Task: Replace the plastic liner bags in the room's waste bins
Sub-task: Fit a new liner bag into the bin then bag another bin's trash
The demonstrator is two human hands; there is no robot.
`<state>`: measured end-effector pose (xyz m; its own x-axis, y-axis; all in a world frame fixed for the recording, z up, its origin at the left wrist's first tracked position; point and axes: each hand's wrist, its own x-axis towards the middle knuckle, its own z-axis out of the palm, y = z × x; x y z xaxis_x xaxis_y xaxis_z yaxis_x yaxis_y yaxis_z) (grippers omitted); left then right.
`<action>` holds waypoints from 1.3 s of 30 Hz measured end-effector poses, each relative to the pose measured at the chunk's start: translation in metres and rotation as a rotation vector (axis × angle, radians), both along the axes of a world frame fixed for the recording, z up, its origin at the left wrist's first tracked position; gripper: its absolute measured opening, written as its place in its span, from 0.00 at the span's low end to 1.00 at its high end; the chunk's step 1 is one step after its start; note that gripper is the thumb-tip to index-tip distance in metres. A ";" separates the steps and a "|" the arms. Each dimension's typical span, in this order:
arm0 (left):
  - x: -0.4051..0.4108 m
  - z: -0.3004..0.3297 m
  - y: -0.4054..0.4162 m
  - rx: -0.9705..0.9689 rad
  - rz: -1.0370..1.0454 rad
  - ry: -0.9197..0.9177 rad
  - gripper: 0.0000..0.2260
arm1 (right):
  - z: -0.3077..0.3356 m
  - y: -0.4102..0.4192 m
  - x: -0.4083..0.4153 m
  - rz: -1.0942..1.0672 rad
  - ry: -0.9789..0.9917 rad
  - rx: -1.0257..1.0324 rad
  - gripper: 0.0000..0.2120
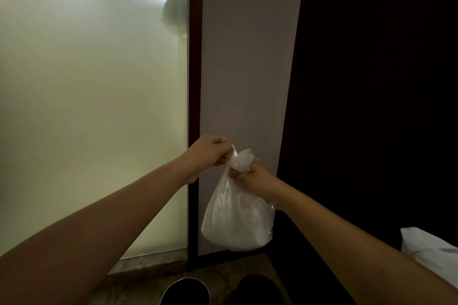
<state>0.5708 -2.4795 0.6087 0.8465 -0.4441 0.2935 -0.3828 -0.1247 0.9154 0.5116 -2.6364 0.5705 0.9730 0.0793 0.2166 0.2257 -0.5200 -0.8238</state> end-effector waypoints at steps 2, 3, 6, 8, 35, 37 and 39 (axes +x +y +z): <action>0.009 -0.013 0.006 -0.021 -0.018 0.043 0.08 | -0.008 0.006 0.007 0.016 0.009 0.033 0.13; 0.014 -0.021 0.010 -0.024 -0.028 0.059 0.06 | -0.014 0.009 0.014 0.020 0.027 0.036 0.14; 0.036 -0.052 0.029 -0.030 -0.026 0.136 0.05 | -0.038 0.022 0.038 0.076 0.104 0.076 0.23; 0.055 -0.079 0.048 -0.024 -0.034 0.224 0.13 | -0.054 0.033 0.058 0.080 0.152 0.100 0.29; 0.260 -0.433 0.279 0.697 0.288 0.575 0.07 | -0.339 0.251 0.369 0.389 0.809 -0.295 0.09; 0.251 -0.416 0.298 0.668 0.318 0.620 0.06 | -0.327 0.275 0.371 0.409 0.768 -0.369 0.16; 0.242 -0.391 0.318 0.630 0.354 0.657 0.05 | -0.317 0.296 0.371 0.419 0.732 -0.479 0.20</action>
